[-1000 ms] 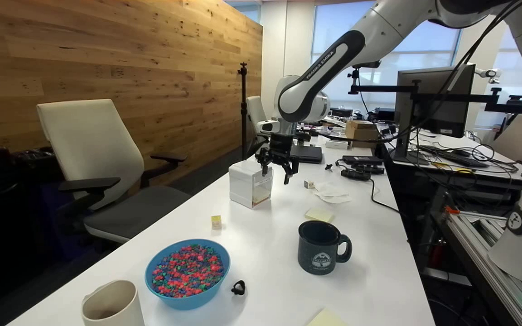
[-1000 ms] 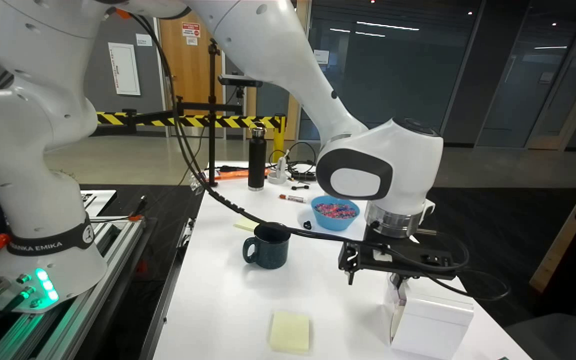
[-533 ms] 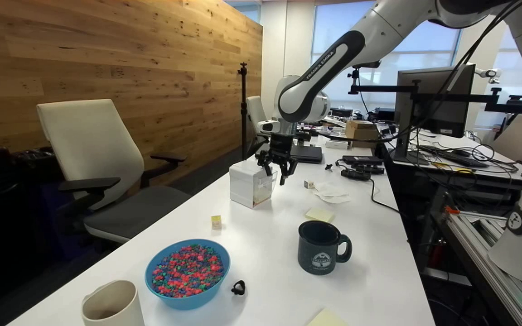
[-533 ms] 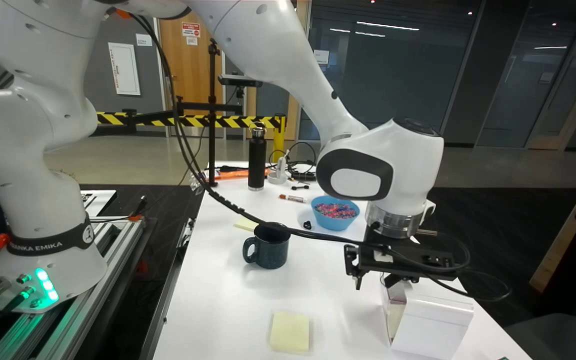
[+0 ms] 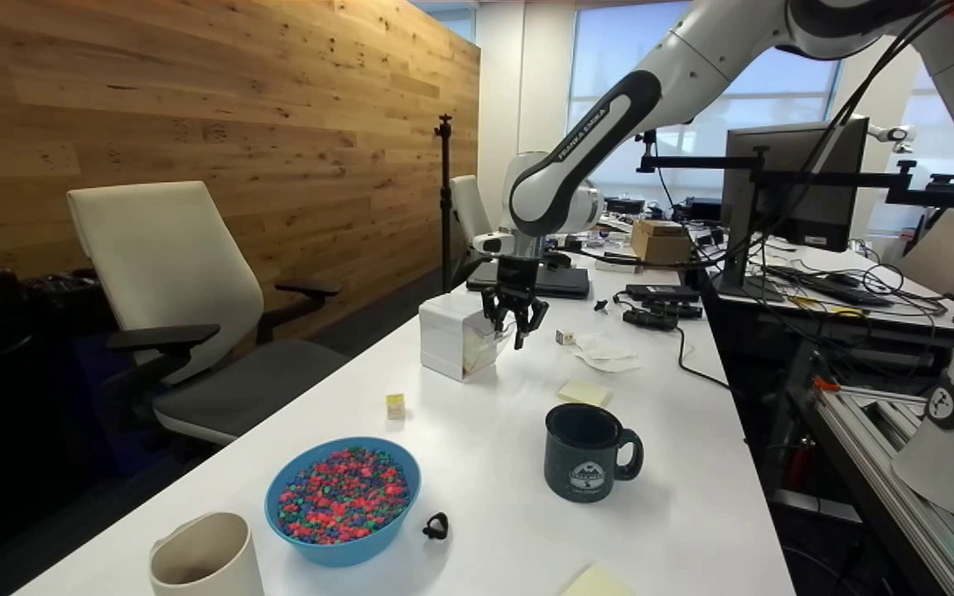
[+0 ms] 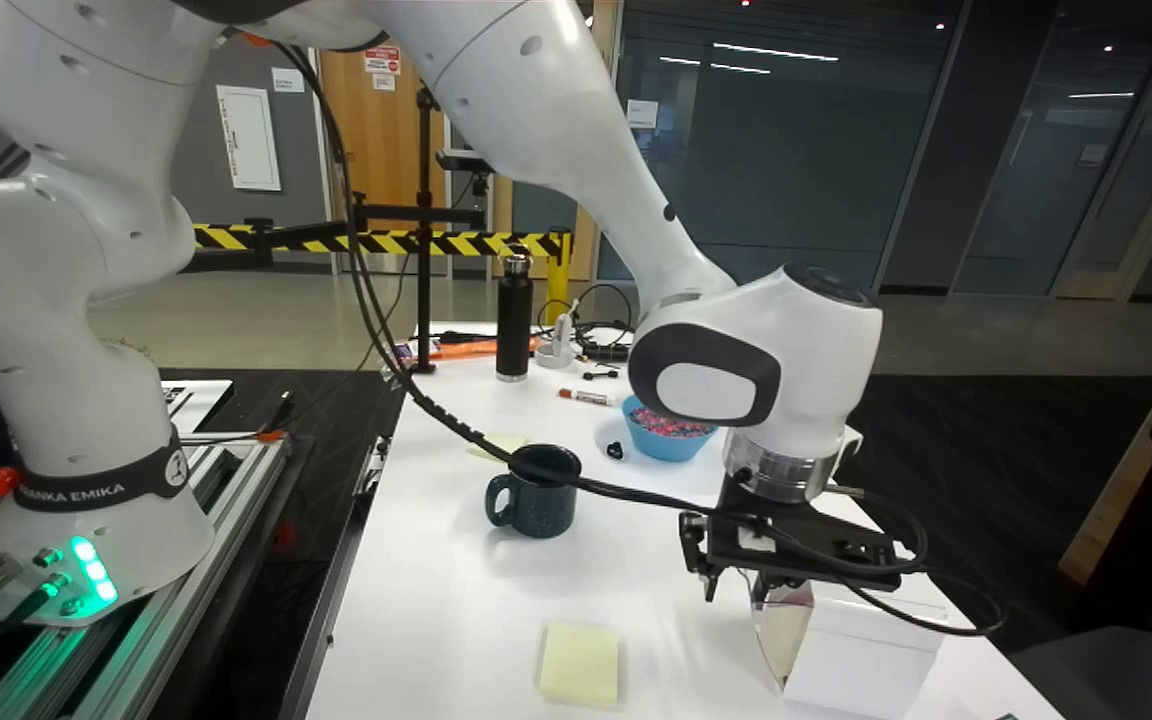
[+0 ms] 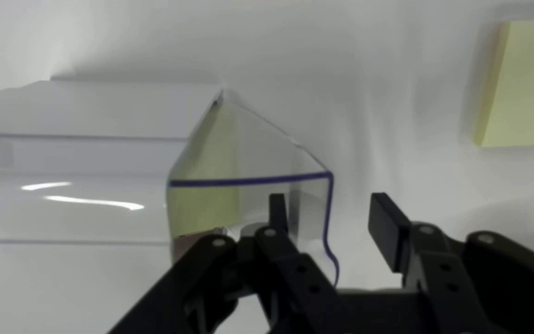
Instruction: Open the white box then close it.
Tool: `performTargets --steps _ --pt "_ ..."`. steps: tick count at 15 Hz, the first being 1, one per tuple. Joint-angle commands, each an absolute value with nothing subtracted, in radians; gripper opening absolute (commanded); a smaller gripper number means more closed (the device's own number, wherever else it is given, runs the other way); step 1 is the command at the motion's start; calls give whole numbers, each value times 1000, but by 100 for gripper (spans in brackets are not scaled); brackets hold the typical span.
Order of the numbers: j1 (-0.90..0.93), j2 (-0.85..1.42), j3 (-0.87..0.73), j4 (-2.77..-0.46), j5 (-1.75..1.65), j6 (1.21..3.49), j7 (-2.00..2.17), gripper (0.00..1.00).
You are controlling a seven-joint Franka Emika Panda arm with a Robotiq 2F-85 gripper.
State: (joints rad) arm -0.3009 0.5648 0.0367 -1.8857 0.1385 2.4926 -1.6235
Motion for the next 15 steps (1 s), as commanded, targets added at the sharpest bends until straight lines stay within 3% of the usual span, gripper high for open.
performTargets --steps 1,3,5,15 --pt "-310 582 38 -1870 120 2499 -1643 20" --pt "-311 583 39 -1874 118 2507 -1647 4" --pt "-311 580 39 -1870 114 2521 -1654 1" --pt "-301 584 16 -1895 82 2566 -1669 3"
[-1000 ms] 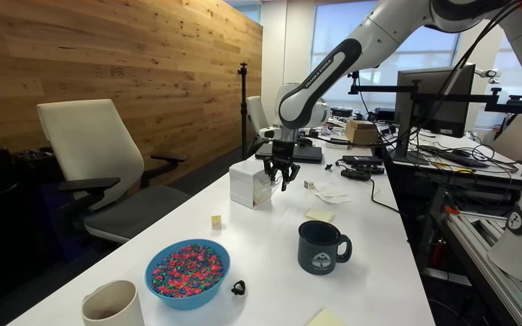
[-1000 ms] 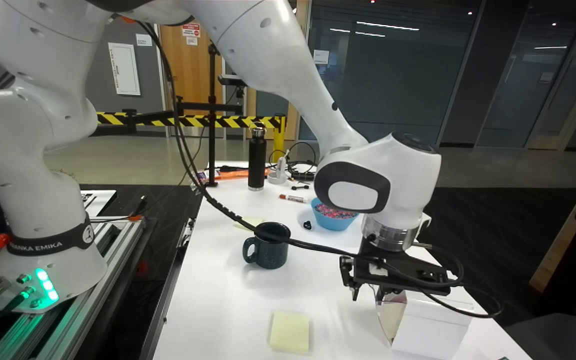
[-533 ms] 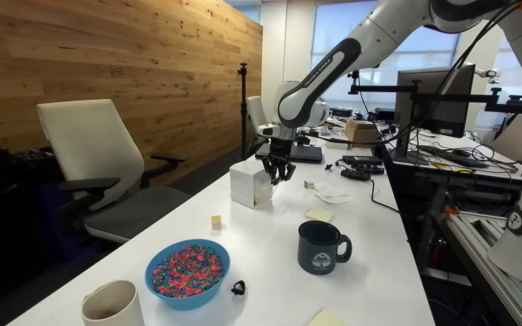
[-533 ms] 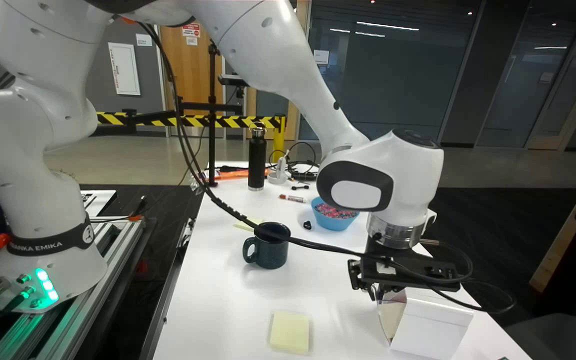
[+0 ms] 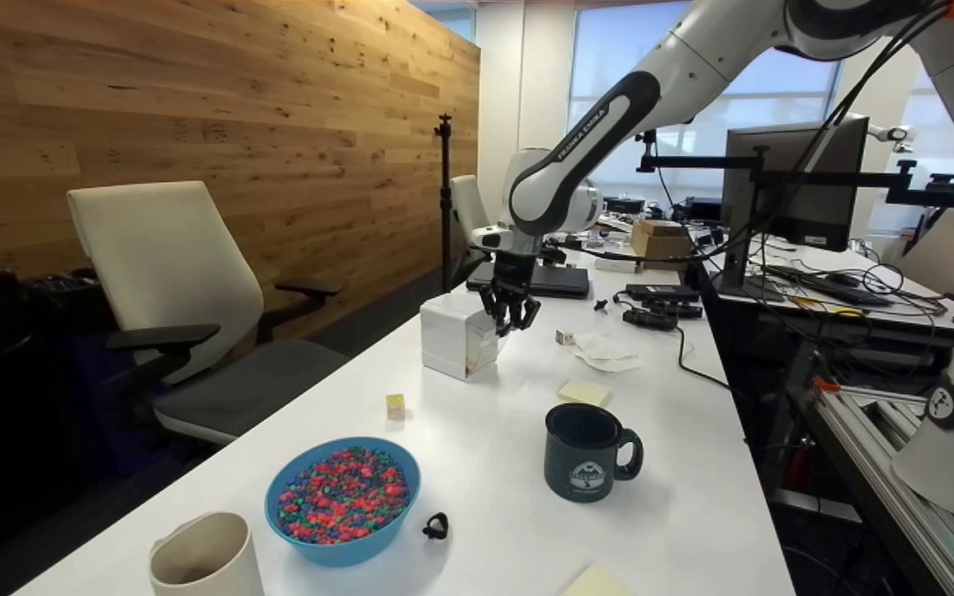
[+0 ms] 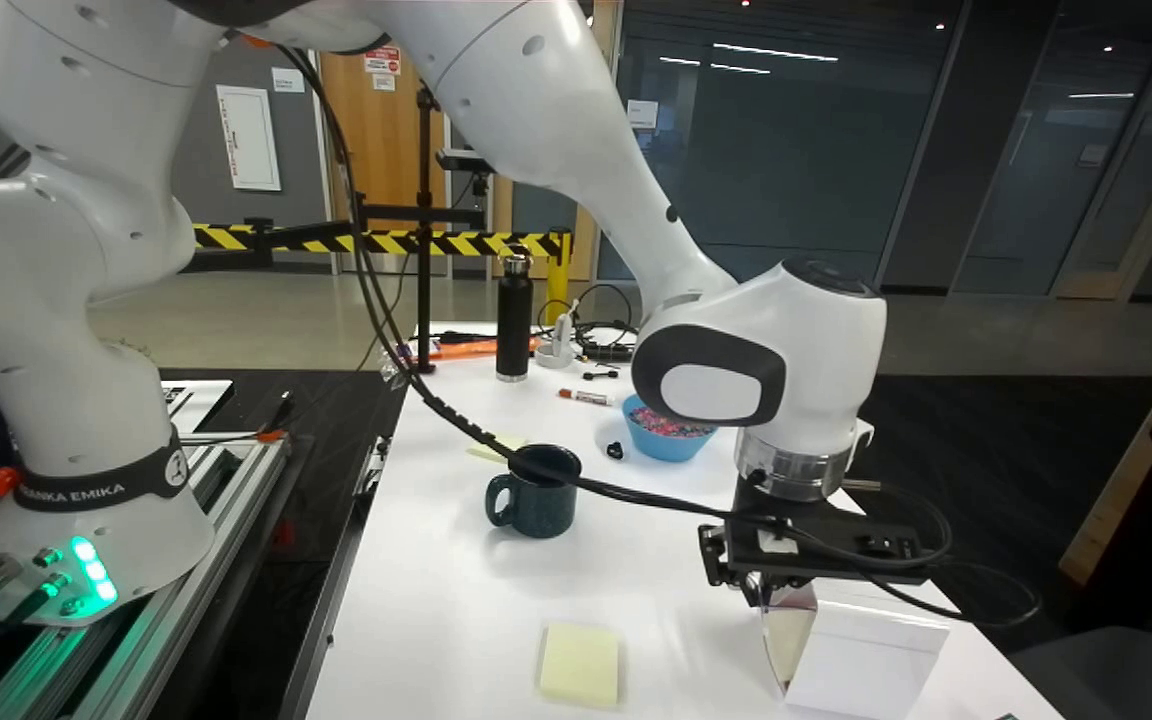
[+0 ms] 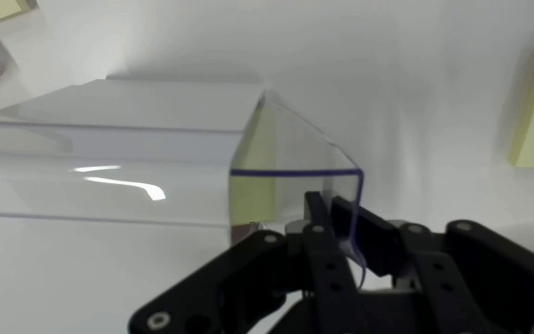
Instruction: Open the white box then close it.
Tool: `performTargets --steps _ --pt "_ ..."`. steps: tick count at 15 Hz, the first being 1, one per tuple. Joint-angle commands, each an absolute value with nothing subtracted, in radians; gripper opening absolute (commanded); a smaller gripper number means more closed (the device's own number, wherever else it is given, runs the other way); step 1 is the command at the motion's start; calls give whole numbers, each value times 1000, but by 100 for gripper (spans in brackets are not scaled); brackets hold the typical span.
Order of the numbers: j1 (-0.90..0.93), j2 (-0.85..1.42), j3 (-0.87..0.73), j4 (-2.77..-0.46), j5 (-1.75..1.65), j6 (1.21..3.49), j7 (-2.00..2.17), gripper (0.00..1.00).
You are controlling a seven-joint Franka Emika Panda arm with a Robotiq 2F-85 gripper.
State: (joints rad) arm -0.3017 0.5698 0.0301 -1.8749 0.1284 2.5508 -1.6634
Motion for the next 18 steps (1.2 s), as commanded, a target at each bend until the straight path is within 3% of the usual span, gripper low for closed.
performTargets --steps 1,18 --pt "-298 585 11 -1899 74 2576 -1663 3" --pt "-375 517 48 -2006 123 2665 -1701 3"
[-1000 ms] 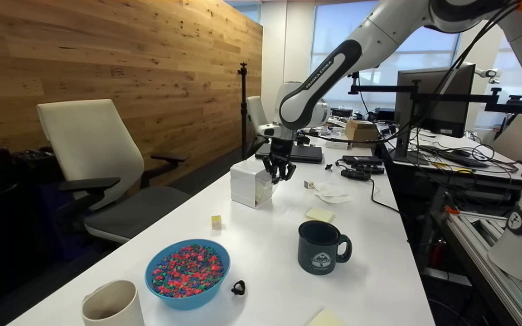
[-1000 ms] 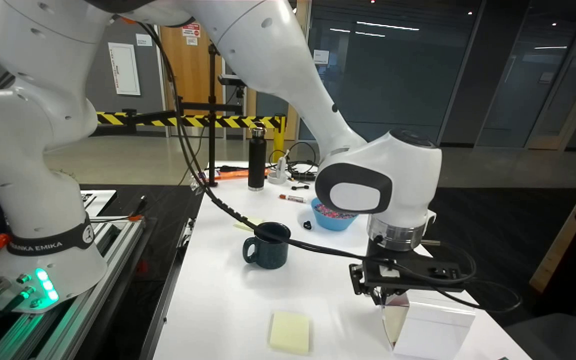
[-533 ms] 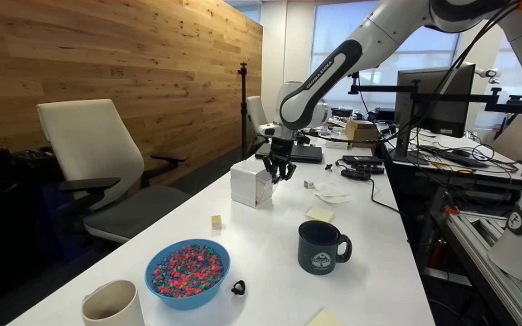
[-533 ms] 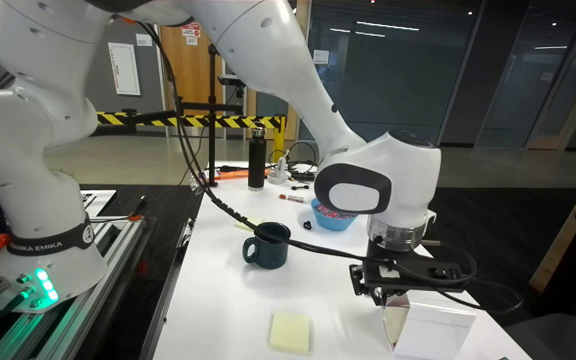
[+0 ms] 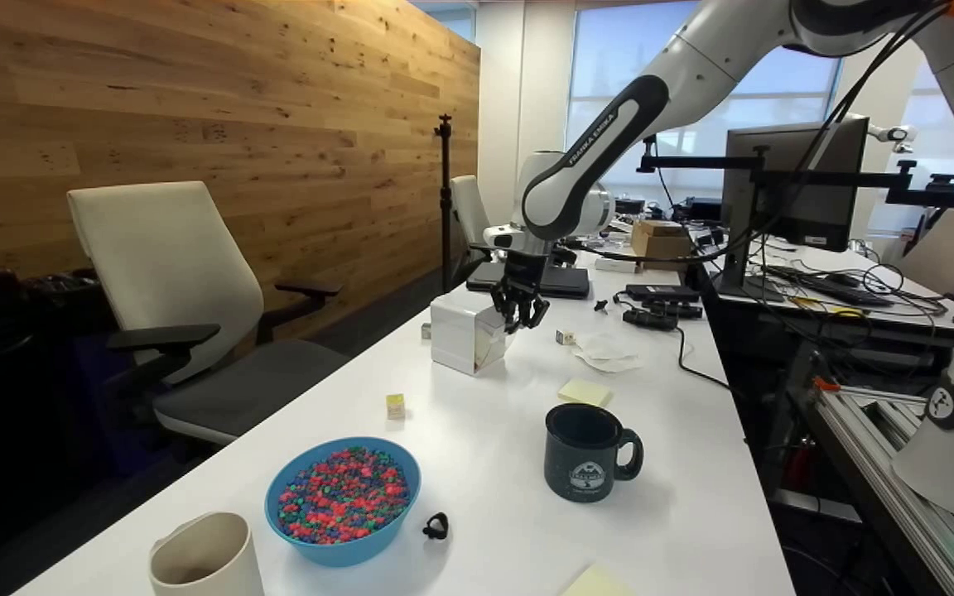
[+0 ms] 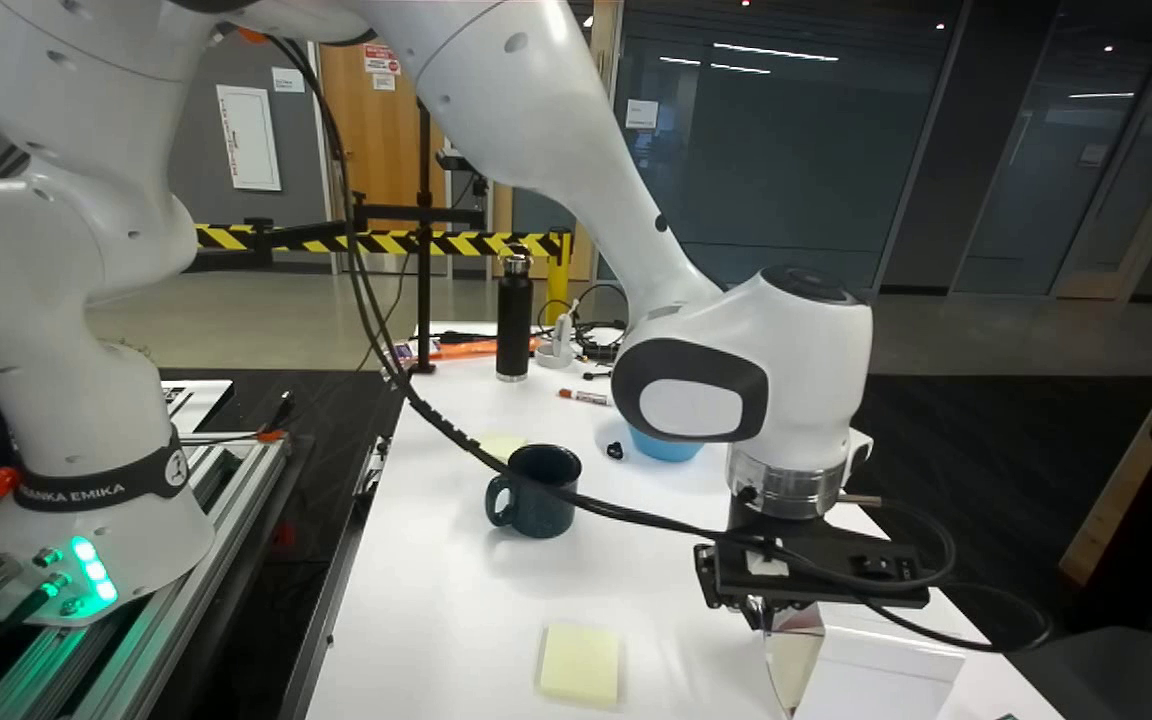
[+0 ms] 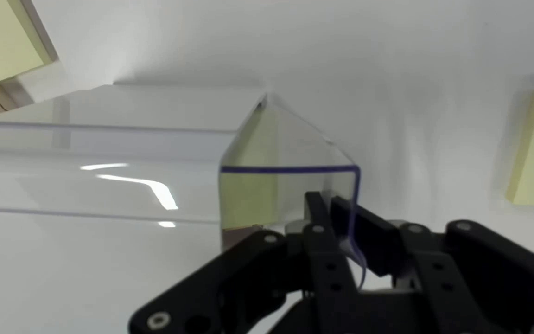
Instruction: Open the white box then close it.
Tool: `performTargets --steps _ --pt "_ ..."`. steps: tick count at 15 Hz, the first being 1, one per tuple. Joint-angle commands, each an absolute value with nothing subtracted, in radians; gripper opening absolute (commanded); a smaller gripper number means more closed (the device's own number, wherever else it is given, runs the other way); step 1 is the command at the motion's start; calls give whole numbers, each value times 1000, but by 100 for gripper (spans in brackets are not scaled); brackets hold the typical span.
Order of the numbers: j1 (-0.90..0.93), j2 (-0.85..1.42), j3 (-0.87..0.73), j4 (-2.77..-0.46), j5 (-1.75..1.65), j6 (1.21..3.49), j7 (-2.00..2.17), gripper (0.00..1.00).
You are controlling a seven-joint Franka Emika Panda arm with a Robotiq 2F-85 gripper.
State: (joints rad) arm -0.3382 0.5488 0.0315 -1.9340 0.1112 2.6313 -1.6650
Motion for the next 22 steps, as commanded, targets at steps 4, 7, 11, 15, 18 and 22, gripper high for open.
performTargets --steps 4,7,11,15,18,22 --pt "-383 519 48 -2058 95 2812 -1731 3" --pt "-385 525 53 -2092 73 2928 -1744 3" --pt "-394 528 63 -2132 32 3034 -1739 3" --pt "-397 522 59 -2160 -26 3070 -1719 3" --pt "-408 513 66 -2170 -46 3065 -1713 3" --pt "-407 526 54 -2182 -94 3132 -1724 3"
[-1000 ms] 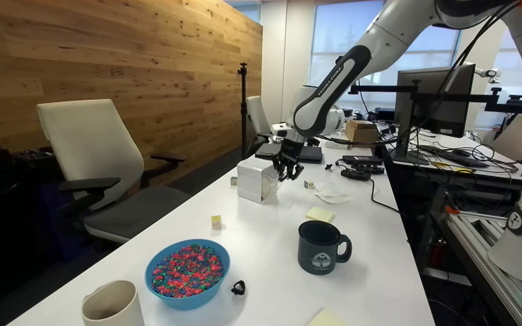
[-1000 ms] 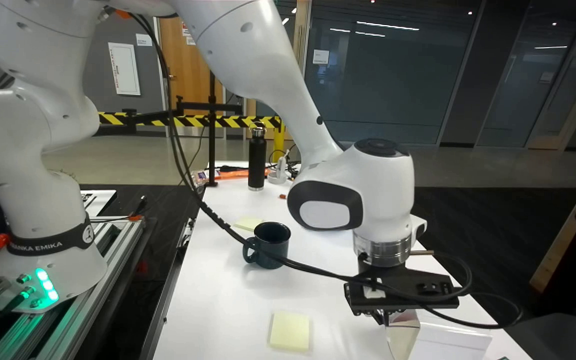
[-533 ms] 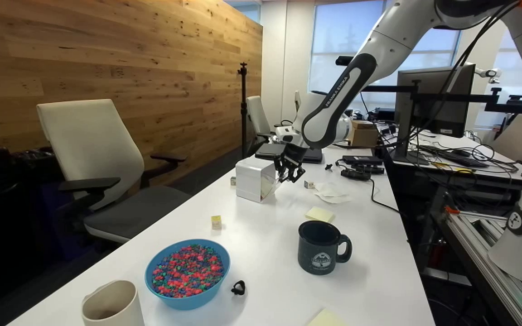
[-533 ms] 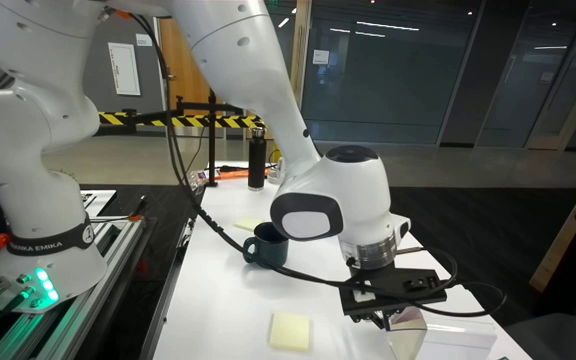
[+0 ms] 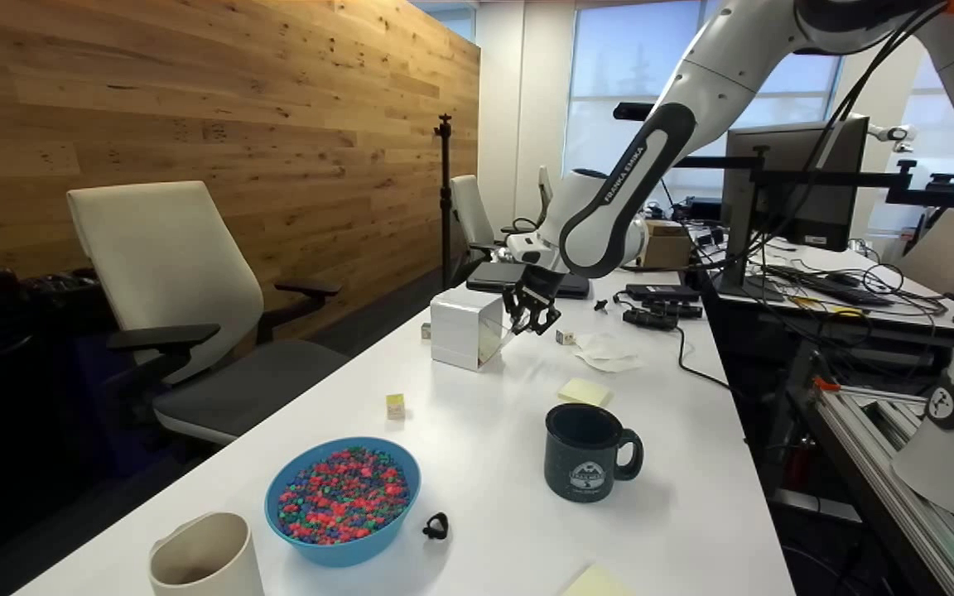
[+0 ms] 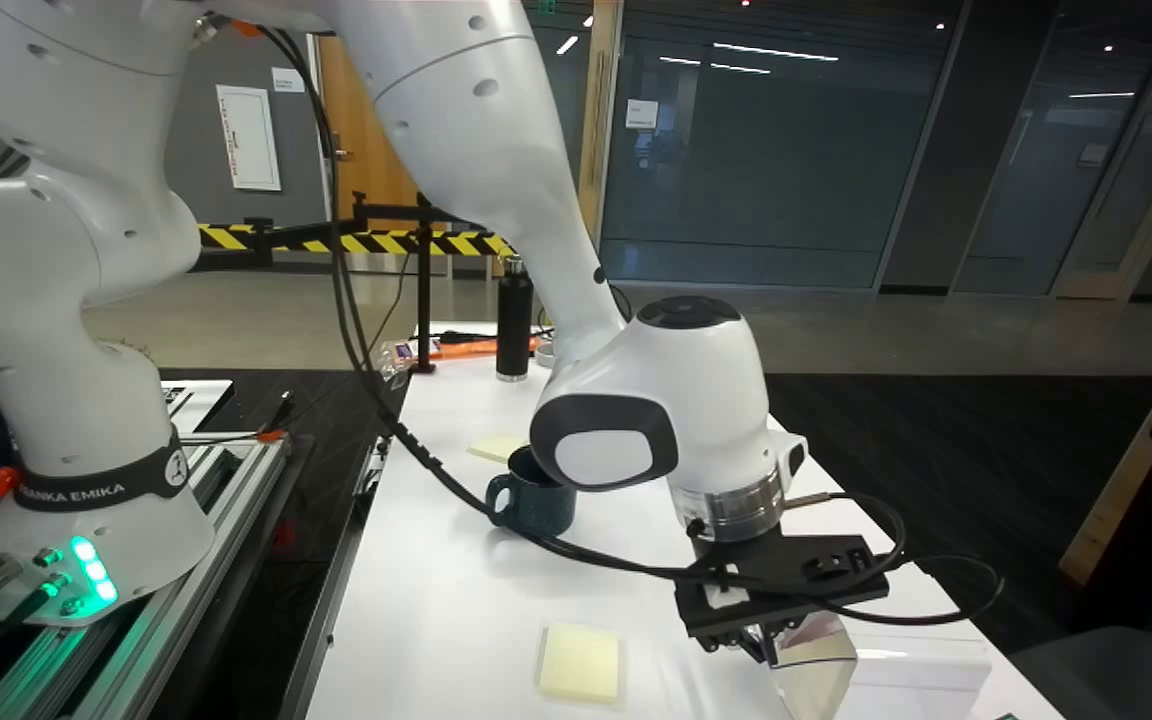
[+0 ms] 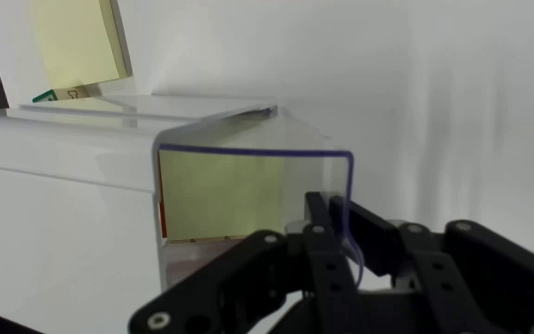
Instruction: Open the white box then close it.
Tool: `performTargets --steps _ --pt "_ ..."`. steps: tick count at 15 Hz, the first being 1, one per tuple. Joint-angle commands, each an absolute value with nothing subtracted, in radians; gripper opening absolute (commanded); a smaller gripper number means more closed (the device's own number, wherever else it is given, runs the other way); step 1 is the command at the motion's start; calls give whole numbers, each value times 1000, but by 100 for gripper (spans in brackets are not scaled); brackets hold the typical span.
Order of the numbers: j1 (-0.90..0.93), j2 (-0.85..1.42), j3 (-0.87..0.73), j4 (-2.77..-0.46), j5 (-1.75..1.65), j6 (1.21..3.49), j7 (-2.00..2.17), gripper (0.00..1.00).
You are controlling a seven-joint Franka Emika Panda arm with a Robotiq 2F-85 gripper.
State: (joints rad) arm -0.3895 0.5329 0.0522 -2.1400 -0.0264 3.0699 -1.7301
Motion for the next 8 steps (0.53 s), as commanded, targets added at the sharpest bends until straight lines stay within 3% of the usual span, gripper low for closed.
performTargets --steps 1,8 --pt "-400 532 43 -2184 -115 3164 -1722 3" --pt "-321 578 -83 -2188 -237 3327 -1674 3"
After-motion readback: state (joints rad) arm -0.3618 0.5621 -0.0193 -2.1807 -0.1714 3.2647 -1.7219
